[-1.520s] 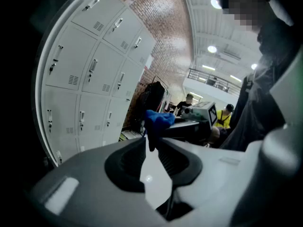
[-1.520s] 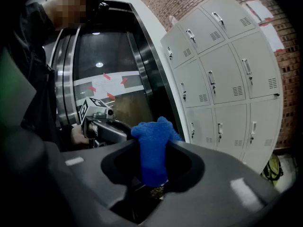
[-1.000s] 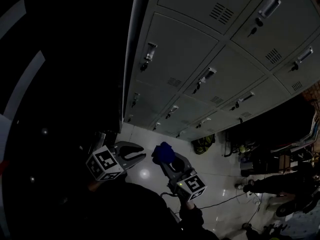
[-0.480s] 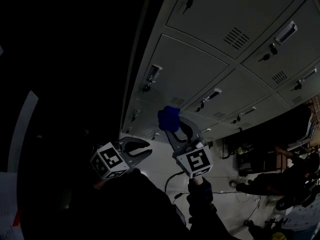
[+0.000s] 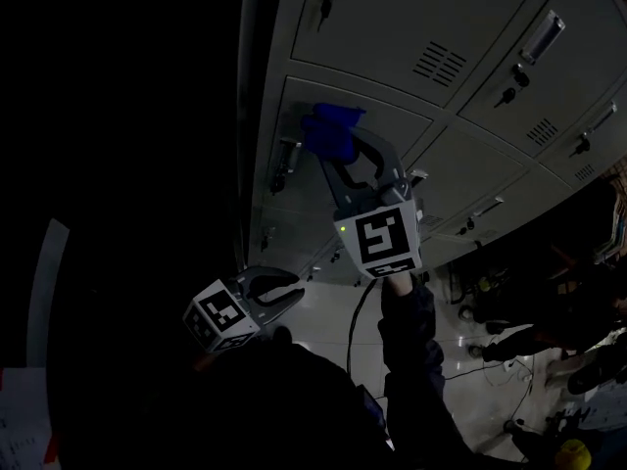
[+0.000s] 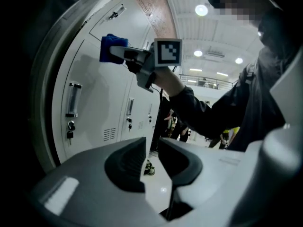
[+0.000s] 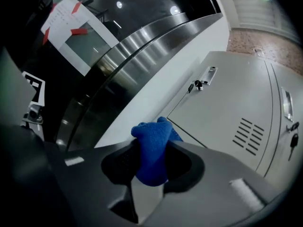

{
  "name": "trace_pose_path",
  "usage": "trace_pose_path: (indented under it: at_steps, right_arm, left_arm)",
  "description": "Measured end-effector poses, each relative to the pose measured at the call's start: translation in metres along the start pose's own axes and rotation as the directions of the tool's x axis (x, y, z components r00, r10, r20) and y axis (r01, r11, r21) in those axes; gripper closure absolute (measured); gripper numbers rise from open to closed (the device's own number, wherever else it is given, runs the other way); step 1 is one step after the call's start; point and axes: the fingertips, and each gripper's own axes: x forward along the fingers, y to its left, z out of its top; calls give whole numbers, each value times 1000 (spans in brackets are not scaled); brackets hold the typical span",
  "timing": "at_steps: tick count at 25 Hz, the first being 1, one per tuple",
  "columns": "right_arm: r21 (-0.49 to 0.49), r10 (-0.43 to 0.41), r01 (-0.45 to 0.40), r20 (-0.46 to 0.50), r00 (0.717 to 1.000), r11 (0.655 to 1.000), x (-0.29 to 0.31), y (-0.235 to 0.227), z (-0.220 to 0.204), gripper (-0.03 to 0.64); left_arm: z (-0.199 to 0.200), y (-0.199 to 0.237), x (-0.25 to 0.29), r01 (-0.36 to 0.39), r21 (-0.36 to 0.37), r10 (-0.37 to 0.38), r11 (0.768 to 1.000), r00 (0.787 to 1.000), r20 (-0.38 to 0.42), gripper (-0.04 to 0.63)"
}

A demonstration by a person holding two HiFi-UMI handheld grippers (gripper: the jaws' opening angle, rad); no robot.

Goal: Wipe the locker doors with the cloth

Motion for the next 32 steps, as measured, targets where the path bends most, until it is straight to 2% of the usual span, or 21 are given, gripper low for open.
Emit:
trace_pose_path:
  at_steps: [7,13,23,32]
  right_arm:
    - [-131,-36,29,-51,998,991,32,-15,15,494]
    - [-228,-70,36,-147,987,973,68,-8,-1,494]
    - [-188,-4,-41,-233,973,981,82,36,-49,494]
    - [-119,53,-90,-286,957,989,78,73,-83,494]
  left_arm:
    - [3,3,2,11,9,-11,1000,1000,13,540]
    - [-1,5,-3,13,-24,-12,1000,1000,19,540]
    - [-14,22,-14,1,-52,1,999,1000,28,540]
    - [-20,21,-17,18,-80,-18,997,1000,8,540]
